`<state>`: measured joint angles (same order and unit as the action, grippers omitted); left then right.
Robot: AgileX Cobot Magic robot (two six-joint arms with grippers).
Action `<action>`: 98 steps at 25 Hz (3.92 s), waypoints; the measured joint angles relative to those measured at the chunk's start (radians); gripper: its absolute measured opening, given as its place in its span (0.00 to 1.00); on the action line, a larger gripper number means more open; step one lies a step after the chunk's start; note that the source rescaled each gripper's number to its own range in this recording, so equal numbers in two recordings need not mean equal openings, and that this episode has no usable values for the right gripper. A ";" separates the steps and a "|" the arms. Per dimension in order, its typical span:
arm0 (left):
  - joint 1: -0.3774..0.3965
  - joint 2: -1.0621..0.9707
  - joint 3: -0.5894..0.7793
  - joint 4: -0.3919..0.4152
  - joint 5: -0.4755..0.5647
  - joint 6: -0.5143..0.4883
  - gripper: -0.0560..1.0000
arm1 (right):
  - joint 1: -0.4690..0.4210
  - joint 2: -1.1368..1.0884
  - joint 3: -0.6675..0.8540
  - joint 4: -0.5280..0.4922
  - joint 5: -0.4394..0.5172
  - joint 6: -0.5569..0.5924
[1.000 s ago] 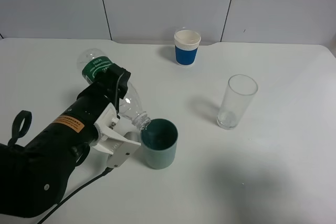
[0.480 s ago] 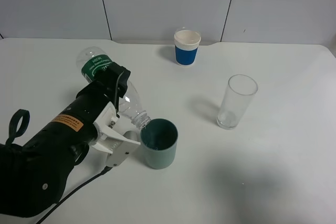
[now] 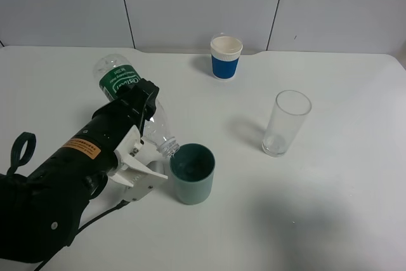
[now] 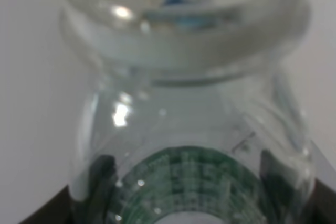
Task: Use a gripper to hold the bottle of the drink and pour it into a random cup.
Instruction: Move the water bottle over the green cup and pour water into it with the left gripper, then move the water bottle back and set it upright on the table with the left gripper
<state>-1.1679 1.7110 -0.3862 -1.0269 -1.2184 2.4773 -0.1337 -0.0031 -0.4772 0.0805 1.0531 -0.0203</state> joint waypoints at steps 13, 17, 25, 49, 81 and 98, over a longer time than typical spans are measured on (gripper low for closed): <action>0.000 0.000 0.000 0.018 0.000 0.046 0.05 | 0.000 0.000 0.000 0.000 0.000 0.000; 0.000 -0.014 0.000 0.022 -0.001 0.067 0.05 | 0.000 0.000 0.000 0.000 0.000 0.000; 0.000 -0.019 0.000 0.025 -0.001 0.077 0.05 | 0.000 0.000 0.000 0.000 0.000 0.000; 0.000 -0.133 0.002 0.025 -0.001 -0.510 0.05 | 0.000 0.000 0.000 0.000 0.000 0.000; 0.313 -0.346 0.004 0.635 0.191 -1.938 0.05 | 0.000 0.000 0.000 0.000 0.000 0.000; 0.743 -0.343 -0.128 1.328 0.714 -2.496 0.05 | 0.000 0.000 0.000 0.000 0.000 0.000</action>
<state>-0.4245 1.3679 -0.5141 0.3013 -0.5040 -0.0190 -0.1337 -0.0031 -0.4772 0.0805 1.0531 -0.0203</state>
